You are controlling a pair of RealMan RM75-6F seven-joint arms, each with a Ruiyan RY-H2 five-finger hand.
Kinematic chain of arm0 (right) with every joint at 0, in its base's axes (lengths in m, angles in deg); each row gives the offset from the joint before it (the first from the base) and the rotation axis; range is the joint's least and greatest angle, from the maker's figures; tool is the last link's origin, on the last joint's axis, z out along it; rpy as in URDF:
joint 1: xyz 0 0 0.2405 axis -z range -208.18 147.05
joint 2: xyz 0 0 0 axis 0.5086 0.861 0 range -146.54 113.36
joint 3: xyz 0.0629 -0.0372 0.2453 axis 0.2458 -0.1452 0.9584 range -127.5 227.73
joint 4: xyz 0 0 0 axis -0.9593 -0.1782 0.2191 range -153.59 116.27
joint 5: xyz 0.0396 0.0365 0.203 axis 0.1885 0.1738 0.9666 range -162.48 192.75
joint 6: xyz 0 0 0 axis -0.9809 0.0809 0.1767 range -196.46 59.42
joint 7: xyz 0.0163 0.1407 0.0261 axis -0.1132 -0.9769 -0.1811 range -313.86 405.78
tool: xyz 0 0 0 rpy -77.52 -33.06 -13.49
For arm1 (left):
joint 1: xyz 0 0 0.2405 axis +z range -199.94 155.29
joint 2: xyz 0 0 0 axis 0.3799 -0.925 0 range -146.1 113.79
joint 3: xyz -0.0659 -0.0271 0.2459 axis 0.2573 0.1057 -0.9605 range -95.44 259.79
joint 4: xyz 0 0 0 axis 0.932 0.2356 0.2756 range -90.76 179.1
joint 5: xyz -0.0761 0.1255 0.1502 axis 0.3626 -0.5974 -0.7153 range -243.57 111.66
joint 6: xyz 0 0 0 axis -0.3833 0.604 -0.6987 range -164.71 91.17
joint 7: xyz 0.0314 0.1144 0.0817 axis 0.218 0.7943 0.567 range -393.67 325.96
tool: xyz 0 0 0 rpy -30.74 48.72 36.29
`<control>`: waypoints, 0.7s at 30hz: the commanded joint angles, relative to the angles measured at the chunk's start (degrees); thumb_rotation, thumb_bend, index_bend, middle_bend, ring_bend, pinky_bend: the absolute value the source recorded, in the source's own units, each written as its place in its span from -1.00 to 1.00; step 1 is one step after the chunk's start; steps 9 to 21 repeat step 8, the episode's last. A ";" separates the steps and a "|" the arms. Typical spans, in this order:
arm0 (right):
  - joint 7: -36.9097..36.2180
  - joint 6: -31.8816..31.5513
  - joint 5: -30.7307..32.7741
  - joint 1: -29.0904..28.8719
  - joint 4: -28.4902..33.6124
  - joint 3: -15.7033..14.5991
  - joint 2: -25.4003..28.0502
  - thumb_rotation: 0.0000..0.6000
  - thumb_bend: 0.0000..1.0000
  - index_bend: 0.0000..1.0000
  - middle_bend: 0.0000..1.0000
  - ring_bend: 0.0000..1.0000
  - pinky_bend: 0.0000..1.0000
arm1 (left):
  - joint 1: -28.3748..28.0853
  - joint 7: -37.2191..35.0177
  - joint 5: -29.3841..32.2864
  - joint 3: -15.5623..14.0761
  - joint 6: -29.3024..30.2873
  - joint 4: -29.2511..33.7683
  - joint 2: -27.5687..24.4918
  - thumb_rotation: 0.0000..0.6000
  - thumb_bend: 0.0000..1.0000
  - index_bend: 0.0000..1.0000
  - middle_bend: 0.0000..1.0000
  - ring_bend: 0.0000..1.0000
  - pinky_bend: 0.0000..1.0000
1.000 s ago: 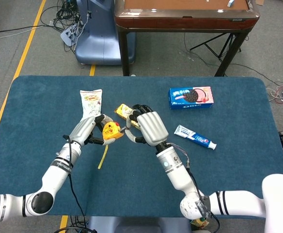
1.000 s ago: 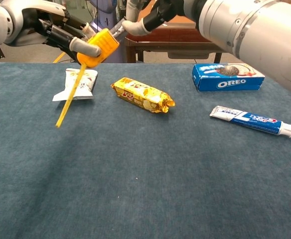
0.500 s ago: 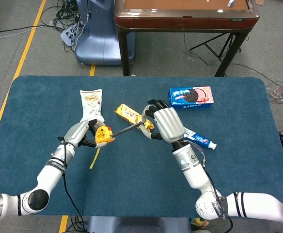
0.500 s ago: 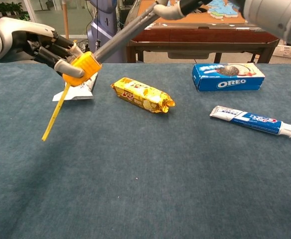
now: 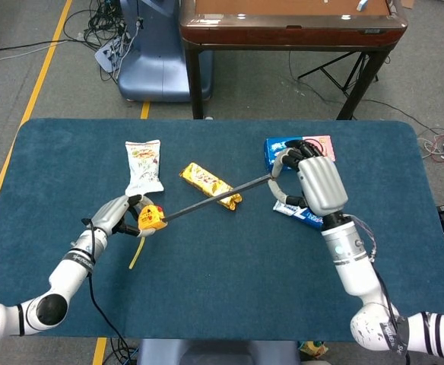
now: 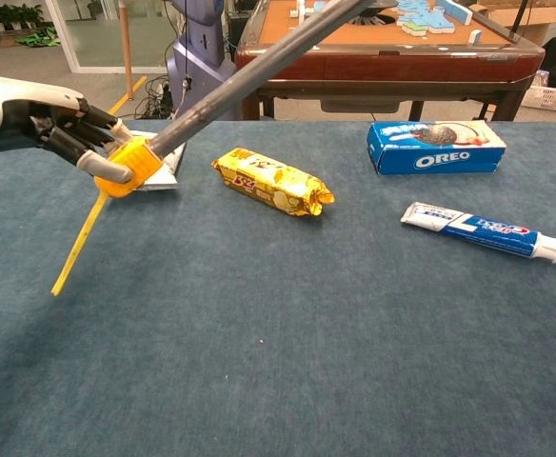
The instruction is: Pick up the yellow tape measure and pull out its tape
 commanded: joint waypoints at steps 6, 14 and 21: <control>-4.81 -0.73 -0.95 3.74 1.53 0.26 5.08 1.00 1.00 0.26 -0.10 -0.55 -0.58 | 1.10 -1.58 -1.58 -0.72 -0.82 -0.78 0.24 1.00 -0.61 -0.05 0.07 -0.12 -0.58; -5.20 -0.53 -1.09 4.05 1.53 0.09 5.52 1.00 1.00 0.26 -0.10 -0.55 -0.58 | 1.25 -1.73 -1.85 -0.89 -0.87 -0.79 0.25 1.00 -0.61 -0.05 0.07 -0.12 -0.58; -5.20 -0.53 -1.09 4.05 1.53 0.09 5.52 1.00 1.00 0.26 -0.10 -0.55 -0.58 | 1.25 -1.73 -1.85 -0.89 -0.87 -0.79 0.25 1.00 -0.61 -0.05 0.07 -0.12 -0.58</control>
